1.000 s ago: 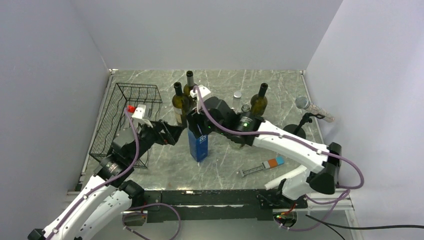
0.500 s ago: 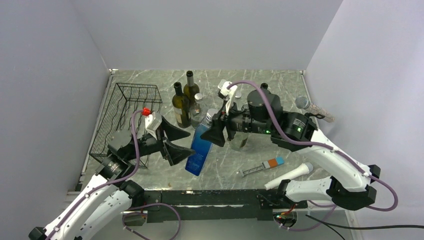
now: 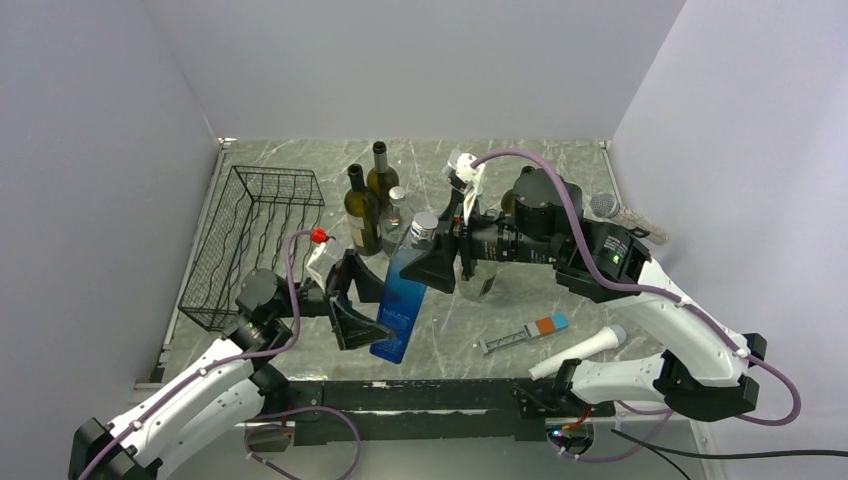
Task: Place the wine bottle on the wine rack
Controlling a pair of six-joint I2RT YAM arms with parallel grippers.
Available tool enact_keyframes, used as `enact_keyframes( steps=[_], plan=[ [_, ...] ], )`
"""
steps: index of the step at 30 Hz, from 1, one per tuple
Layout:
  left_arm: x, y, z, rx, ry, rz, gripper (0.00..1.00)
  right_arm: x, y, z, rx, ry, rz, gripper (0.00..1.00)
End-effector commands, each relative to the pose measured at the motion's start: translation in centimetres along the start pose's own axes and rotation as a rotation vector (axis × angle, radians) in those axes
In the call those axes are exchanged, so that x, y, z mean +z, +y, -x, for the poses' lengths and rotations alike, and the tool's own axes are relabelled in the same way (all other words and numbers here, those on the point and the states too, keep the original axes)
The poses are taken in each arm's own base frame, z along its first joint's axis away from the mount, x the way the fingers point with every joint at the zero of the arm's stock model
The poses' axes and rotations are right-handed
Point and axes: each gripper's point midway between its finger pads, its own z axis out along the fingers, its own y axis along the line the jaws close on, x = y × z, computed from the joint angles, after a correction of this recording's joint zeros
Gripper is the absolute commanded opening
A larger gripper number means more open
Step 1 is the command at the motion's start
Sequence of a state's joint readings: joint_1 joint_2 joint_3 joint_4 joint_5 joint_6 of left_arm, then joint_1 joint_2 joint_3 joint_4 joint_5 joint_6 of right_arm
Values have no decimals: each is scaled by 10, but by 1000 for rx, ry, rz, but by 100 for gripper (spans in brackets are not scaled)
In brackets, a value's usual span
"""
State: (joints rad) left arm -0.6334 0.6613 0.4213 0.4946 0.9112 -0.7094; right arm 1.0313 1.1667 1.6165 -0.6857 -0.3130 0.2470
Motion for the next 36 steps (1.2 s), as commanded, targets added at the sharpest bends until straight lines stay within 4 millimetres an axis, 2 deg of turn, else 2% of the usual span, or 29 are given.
enact_keyframes(
  steps=[1, 6, 10, 11, 13, 14, 16, 17, 18, 22, 23, 27, 28, 29, 31, 36],
  plan=[
    [3, -31, 15, 105, -53, -137, 99, -28, 41, 92, -55, -348, 143, 0],
    [8, -38, 13, 113, -51, -194, 99, -24, 45, 94, -43, -362, 176, 0],
    [14, -37, 12, 121, -42, -195, 99, -24, 49, 94, -38, -375, 207, 0],
    [14, -35, 12, 122, -40, -188, 96, -25, 50, 94, -40, -382, 211, 0],
    [15, -34, 13, 134, -40, -177, 75, -29, 50, 94, -40, -392, 209, 0],
    [14, -33, 14, 143, -40, -169, 59, -30, 50, 93, -40, -392, 209, 0],
    [14, -30, 18, 154, -50, -135, 19, -31, 49, 90, -36, -389, 213, 0],
    [14, -29, 20, 162, -58, -115, 4, -32, 49, 88, -36, -389, 215, 0],
    [14, -26, 23, 171, -66, -91, 1, -32, 48, 86, -34, -386, 212, 0],
    [12, -17, 37, 210, -91, 13, 1, -31, 39, 74, -22, -362, 175, 0],
    [11, -16, 40, 222, -88, 32, 1, -30, 37, 71, -22, -357, 165, 5],
    [9, -11, 53, 276, -68, 110, 1, -30, 25, 58, -36, -332, 111, 74],
    [9, -11, 59, 295, -67, 129, 1, -31, 18, 57, -36, -335, 72, 89],
    [8, -9, 63, 317, -59, 147, 1, -32, 12, 55, -36, -339, 39, 98],
    [7, -7, 69, 347, -43, 183, 1, -37, 2, 54, -33, -356, -22, 100],
    [0, -2, 86, 393, -27, 283, 1, -63, -4, 62, -76, -409, -97, 100]
  ],
)
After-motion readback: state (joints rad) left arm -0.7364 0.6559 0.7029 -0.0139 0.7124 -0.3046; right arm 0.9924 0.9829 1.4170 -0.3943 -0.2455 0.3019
